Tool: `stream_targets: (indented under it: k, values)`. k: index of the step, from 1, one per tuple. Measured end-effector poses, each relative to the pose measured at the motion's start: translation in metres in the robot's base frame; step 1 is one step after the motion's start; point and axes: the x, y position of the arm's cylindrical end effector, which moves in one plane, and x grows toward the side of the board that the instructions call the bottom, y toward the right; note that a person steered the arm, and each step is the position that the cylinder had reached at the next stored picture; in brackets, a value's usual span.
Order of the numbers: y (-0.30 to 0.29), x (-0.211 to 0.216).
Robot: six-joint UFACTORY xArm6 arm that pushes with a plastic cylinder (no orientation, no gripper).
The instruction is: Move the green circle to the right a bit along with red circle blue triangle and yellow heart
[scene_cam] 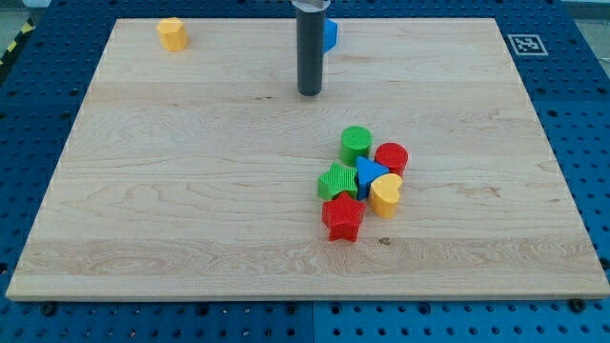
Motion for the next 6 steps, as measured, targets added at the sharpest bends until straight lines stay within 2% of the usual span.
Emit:
stream_targets:
  k: [1, 3, 6]
  values:
    - [-0.022, 0.009]
    - [0.006, 0.098]
    - [0.067, 0.125]
